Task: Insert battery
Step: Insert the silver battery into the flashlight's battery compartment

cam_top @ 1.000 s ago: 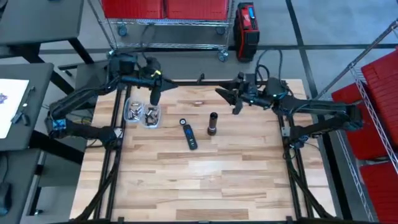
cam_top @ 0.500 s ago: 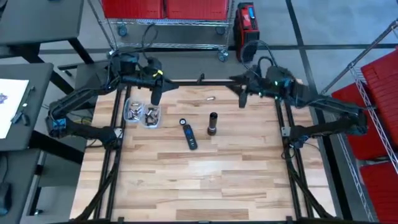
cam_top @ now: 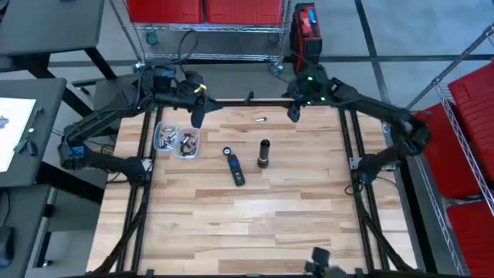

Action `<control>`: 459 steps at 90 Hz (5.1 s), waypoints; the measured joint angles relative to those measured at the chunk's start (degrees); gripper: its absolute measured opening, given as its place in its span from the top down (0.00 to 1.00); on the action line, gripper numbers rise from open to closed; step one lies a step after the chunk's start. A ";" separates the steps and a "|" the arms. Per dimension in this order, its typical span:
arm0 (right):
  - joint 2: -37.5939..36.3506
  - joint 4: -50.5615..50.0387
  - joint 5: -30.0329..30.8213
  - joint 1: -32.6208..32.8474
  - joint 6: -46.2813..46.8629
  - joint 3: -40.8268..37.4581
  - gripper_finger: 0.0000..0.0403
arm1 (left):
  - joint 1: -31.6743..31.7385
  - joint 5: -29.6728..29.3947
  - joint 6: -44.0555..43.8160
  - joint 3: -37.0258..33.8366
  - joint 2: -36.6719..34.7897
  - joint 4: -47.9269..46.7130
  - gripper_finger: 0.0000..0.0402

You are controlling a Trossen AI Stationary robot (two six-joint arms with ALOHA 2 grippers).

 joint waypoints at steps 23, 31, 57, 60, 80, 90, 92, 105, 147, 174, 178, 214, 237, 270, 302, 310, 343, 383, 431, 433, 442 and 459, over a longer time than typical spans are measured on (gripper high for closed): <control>12.60 7.86 -2.29 -2.10 -4.43 0.17 0.59 | 0.00 -0.11 -4.51 0.00 0.00 -2.57 1.00; 16.55 7.30 -2.48 -1.46 -7.38 2.27 0.59 | 0.00 -0.12 -5.88 0.00 0.00 -2.76 1.00; 26.89 4.61 -5.14 0.10 -9.64 10.94 0.60 | 0.00 -0.12 -7.79 0.00 0.00 -3.12 1.00; 27.44 3.69 -5.52 0.29 -10.07 11.51 0.60 | 0.00 -0.10 -7.83 0.00 0.00 -3.11 1.00; 28.02 2.12 -6.54 0.80 -14.32 11.63 0.66 | 0.00 -0.10 -7.31 0.00 -0.02 -4.24 1.00; 28.11 1.80 -6.41 0.94 -14.77 11.23 0.67 | 0.00 -0.10 -6.89 0.00 -0.02 -5.15 1.00; 28.11 1.86 -6.28 1.03 -14.79 11.23 0.67 | 0.00 -0.10 -6.87 0.00 -0.02 -5.28 1.00; 28.09 1.85 -5.34 1.13 -14.82 11.28 0.67 | 0.00 -0.10 -6.71 0.00 -0.02 -5.65 1.00; 28.09 3.29 -5.11 1.15 -14.93 8.13 0.50 | 0.02 -0.11 -6.39 0.00 -0.02 -5.62 1.00; 28.91 7.65 -2.07 3.64 -17.57 6.04 0.52 | 0.02 -0.10 -6.36 0.00 -0.04 -5.60 1.00; 29.72 6.85 -1.31 4.02 -17.65 6.53 0.53 | 0.02 -0.10 -6.33 0.00 -0.04 -5.55 1.00; 32.72 -0.83 0.02 3.62 -17.33 12.75 0.70 | 0.02 -0.51 -6.30 0.00 -0.04 -6.13 1.00; 32.55 -3.49 2.69 3.80 -22.09 12.92 0.92 | 0.02 -0.53 -6.30 0.00 -0.04 -6.06 1.00; 31.49 -5.19 4.25 3.67 -20.24 12.74 0.92 | 0.02 -0.53 -6.30 0.00 -0.04 -5.99 1.00; 25.25 -7.44 5.14 3.53 -18.77 12.53 0.93 | 0.02 -0.53 -6.32 0.00 -0.04 -4.62 1.00; 22.87 -7.51 5.35 3.59 -18.75 12.54 0.93 | 0.02 -0.53 -6.32 0.00 -0.04 -4.29 1.00; 9.35 -7.98 5.58 3.87 -14.82 12.66 0.92 | 0.02 -0.52 -5.48 -0.02 -0.04 2.59 1.00; -8.59 -4.18 5.49 12.75 -1.76 12.68 0.91 | -2.06 -0.52 -1.43 0.00 3.99 14.69 0.94; -14.53 6.66 8.23 26.34 8.82 12.74 0.91 | -6.50 -0.45 1.06 -0.02 14.50 38.92 0.63; -14.53 6.70 8.26 26.30 8.89 12.74 0.91 | -6.77 -0.43 1.56 -0.02 14.50 39.18 0.63; -14.51 7.98 8.52 26.28 10.34 12.74 0.91 | -7.59 1.98 3.80 -0.02 14.39 39.63 0.63; -14.49 10.59 8.55 26.26 11.26 12.74 0.91 | -8.50 3.84 4.15 -0.02 14.40 41.30 0.63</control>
